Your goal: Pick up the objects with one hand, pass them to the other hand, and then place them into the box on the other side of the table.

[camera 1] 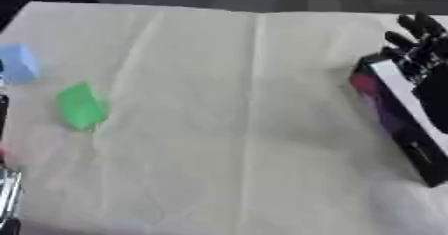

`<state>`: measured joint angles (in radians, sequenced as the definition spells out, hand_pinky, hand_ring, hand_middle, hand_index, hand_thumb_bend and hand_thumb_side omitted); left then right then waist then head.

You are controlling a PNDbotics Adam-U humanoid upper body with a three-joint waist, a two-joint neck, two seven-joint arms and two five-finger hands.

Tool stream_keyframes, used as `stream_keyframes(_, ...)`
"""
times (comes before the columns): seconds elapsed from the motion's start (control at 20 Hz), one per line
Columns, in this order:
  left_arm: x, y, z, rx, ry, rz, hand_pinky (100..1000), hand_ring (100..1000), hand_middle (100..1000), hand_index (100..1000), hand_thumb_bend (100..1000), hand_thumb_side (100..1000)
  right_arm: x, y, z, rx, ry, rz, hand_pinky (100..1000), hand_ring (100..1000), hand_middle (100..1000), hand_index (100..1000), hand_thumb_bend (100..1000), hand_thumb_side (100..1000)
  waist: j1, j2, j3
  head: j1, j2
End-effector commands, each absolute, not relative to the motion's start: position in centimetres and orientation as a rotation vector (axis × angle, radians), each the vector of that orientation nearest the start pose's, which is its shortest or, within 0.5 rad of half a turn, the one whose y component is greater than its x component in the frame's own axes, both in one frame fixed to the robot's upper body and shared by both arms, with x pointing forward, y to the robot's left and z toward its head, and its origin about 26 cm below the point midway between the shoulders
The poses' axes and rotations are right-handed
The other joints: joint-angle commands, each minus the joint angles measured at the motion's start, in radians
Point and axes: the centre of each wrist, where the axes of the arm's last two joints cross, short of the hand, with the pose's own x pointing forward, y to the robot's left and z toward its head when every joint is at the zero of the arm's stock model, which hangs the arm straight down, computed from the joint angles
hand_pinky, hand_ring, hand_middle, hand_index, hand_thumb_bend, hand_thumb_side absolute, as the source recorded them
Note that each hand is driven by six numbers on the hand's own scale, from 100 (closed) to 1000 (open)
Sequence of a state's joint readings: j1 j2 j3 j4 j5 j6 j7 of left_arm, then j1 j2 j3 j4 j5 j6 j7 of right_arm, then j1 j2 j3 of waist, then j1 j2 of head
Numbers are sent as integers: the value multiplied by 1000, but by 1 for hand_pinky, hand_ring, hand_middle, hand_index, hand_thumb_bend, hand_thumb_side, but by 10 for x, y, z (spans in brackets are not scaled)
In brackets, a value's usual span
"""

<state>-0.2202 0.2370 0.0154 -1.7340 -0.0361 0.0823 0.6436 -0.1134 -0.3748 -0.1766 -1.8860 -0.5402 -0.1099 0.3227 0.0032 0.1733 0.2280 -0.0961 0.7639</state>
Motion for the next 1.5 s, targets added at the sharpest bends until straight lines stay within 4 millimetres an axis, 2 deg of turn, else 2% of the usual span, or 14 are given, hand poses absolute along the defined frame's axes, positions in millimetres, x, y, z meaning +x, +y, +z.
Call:
stream_keyframes(0.05, 323, 278, 119, 644, -1922, 356, 749, 690, 677, 753, 560, 589, 284, -342, 152, 316, -2162, 275, 1000, 990, 1000, 1000, 100, 595, -12, -5, 1, -3, 0)
stream_keyframes(0.4, 325, 280, 126, 652, -1944, 367, 751, 692, 680, 758, 561, 589, 284, -344, 154, 301, -2172, 267, 1000, 1000, 1000, 1000, 100, 594, -12, -2, 3, -3, 5)
stream_keyframes(0.6, 327, 290, 138, 702, -1957, 306, 755, 697, 685, 765, 564, 589, 284, -346, 153, 284, -2166, 280, 1000, 1000, 1000, 1000, 100, 596, -10, -1, 8, 2, 6)
stream_keyframes(0.65, 329, 294, 143, 720, -1959, 279, 758, 699, 686, 768, 570, 589, 283, -346, 153, 279, -2165, 284, 1000, 1000, 1000, 1000, 100, 595, -9, -1, 9, 3, 6)
stream_keyframes(0.7, 330, 299, 149, 741, -1958, 248, 759, 700, 686, 769, 521, 692, 283, -347, 153, 274, -2165, 291, 1000, 1000, 1000, 1000, 100, 615, -9, 0, 10, 4, 6)
stream_keyframes(0.75, 332, 304, 156, 772, -1961, 209, 761, 702, 686, 771, 577, 586, 282, -348, 154, 270, -2168, 301, 1000, 1000, 1000, 1000, 100, 591, -8, 1, 10, 5, 6)
stream_keyframes(1.1, 350, 341, 203, 886, -1859, -1, 773, 716, 694, 786, 605, 574, 276, -352, 161, 242, -2198, 345, 1000, 1000, 1000, 1000, 100, 578, -6, 10, 7, 53, 5)
stream_keyframes(1.35, 366, 371, 231, 958, -1689, -178, 800, 744, 721, 818, 622, 560, 274, -353, 165, 238, -2211, 363, 1000, 1000, 1000, 1000, 100, 572, -5, 13, -1, 80, 0)
stream_keyframes(1.5, 370, 385, 242, 981, -1576, -319, 822, 769, 749, 839, 620, 560, 272, -353, 166, 235, -2213, 375, 1000, 1000, 1000, 1000, 100, 568, -2, 14, -5, 92, 1)
